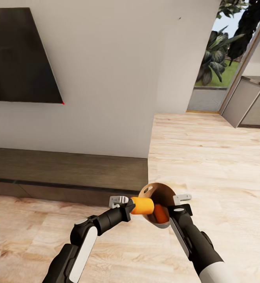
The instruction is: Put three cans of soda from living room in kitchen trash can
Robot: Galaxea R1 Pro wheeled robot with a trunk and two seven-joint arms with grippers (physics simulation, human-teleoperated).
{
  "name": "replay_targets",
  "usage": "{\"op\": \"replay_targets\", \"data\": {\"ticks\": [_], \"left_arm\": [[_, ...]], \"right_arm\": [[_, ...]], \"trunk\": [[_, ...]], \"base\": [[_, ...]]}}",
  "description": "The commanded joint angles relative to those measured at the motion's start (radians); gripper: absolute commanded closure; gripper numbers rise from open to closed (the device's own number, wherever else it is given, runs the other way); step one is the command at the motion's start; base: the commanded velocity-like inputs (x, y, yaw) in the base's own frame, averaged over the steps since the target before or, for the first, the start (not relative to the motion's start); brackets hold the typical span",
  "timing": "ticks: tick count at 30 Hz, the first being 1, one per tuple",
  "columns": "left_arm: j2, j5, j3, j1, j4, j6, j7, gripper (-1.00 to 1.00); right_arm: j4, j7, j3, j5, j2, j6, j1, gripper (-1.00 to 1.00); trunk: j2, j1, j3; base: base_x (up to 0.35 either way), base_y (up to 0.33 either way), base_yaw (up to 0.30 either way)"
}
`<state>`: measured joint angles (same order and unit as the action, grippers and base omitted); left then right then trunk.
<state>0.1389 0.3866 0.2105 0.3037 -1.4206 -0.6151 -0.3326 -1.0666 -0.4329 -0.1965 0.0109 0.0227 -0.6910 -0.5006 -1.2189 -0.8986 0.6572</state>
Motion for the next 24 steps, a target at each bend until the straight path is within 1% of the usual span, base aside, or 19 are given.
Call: {"op": "replay_targets", "data": {"ticks": [1,3,4,7,9,10,12,15,24], "left_arm": [[0.0,-0.002,0.0,0.0,0.0,0.001,-0.001,1.0],[0.004,-0.002,0.001,0.0,0.001,0.001,-0.001,1.0],[0.013,-0.002,0.001,0.0,0.002,0.001,0.0,1.0],[0.02,-0.003,0.001,0.0,0.002,0.001,0.0,1.0],[0.023,-0.003,0.001,0.0,0.003,0.001,0.0,1.0],[0.024,-0.003,0.001,0.0,0.003,0.001,0.0,1.0],[0.026,-0.003,0.001,0.0,0.003,0.001,0.0,1.0],[0.026,-0.003,0.001,0.0,0.003,0.001,0.001,1.0],[0.027,-0.004,0.001,0.0,0.003,0.001,0.001,1.0]], "right_arm": [[-0.001,0.002,-0.001,-0.008,0.0,0.002,0.0,1.0],[-0.001,0.002,-0.001,-0.008,0.001,0.001,0.001,1.0],[-0.001,0.002,-0.001,-0.008,0.01,0.001,0.002,1.0],[-0.001,0.001,-0.003,-0.008,0.018,0.001,0.003,1.0],[-0.001,0.001,-0.019,-0.009,0.023,0.001,0.006,1.0],[-0.001,0.001,-0.038,-0.009,0.025,0.001,0.007,1.0],[-0.001,0.0,-0.06,-0.008,0.026,0.001,0.007,1.0],[-0.001,0.0,-0.074,-0.008,0.027,0.001,0.008,1.0],[-0.001,0.0,-0.084,-0.009,0.029,0.001,0.008,1.0]], "trunk": [[0.0,0.0,0.0],[0.0,0.0,0.0],[0.0,0.0,0.0],[0.0,0.0,0.0],[0.0,0.0,0.0],[0.0,0.0,0.0],[0.0,0.0,0.0],[0.0,0.0,0.0],[0.0,0.0,0.0]], "base": [[0.0,0.0,0.0],[0.0,0.0,0.0],[0.0,0.0,0.0],[0.0,0.0,0.0],[0.0,0.0,0.0],[0.0,0.0,0.0],[0.0,0.0,0.0],[0.0,0.0,0.0],[0.0,0.0,0.0]]}}
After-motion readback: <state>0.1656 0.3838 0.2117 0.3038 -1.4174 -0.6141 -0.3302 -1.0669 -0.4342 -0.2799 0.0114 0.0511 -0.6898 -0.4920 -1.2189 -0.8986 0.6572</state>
